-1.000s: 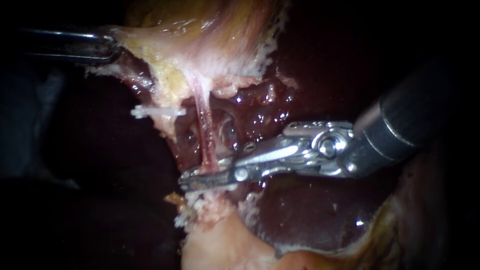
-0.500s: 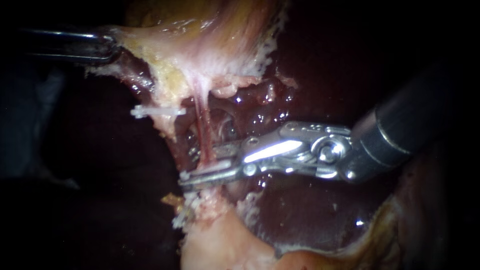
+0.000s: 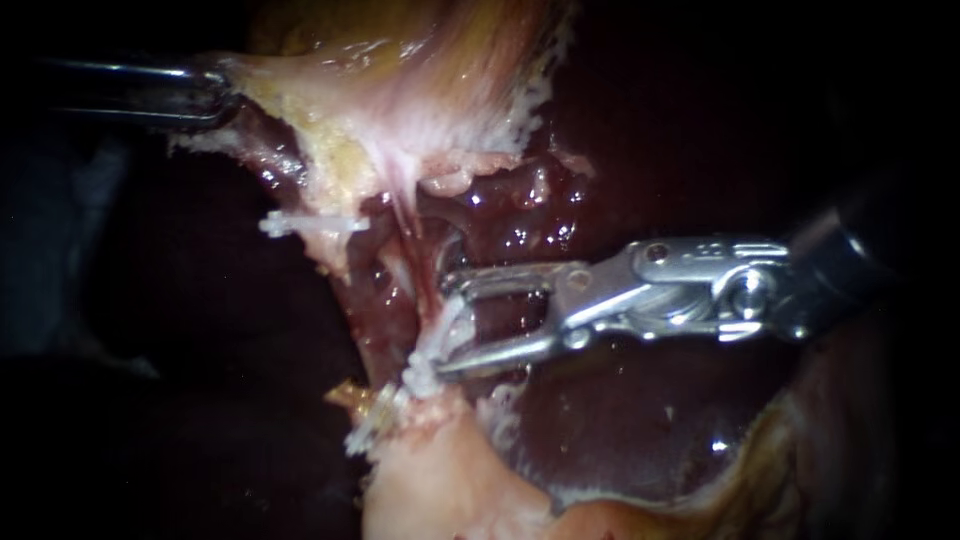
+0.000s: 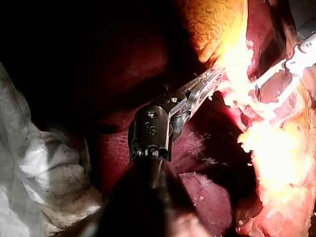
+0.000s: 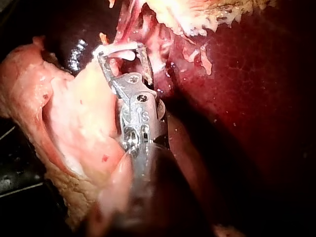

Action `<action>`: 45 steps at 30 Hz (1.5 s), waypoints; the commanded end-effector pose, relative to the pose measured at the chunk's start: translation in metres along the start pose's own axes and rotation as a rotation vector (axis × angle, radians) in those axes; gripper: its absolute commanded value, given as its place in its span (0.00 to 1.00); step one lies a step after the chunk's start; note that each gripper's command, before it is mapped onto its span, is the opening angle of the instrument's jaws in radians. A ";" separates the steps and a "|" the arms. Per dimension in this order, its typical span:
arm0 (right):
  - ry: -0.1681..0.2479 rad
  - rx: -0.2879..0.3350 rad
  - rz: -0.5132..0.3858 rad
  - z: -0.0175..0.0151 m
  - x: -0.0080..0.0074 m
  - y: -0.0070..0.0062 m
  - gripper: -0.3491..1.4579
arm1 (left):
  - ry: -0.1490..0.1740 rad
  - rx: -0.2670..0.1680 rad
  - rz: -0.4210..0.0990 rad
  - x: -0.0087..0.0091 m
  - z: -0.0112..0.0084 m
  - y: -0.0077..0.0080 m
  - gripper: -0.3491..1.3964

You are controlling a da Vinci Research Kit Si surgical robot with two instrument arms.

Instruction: Going back second clip right tube

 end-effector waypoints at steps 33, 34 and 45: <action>-0.003 -0.006 -0.117 -0.0071 0.0002 -0.0015 0.47 | 0.001 0.002 0.003 -0.0004 0.0005 -0.0004 0.00; -0.003 -0.006 -0.117 -0.0071 0.0001 -0.0015 0.47 | 0.002 0.004 0.005 -0.0006 0.0009 -0.0006 0.00; -0.003 -0.007 -0.123 -0.0073 0.0002 -0.0015 0.47 | -0.004 0.011 0.030 -0.0035 0.0051 -0.0021 0.00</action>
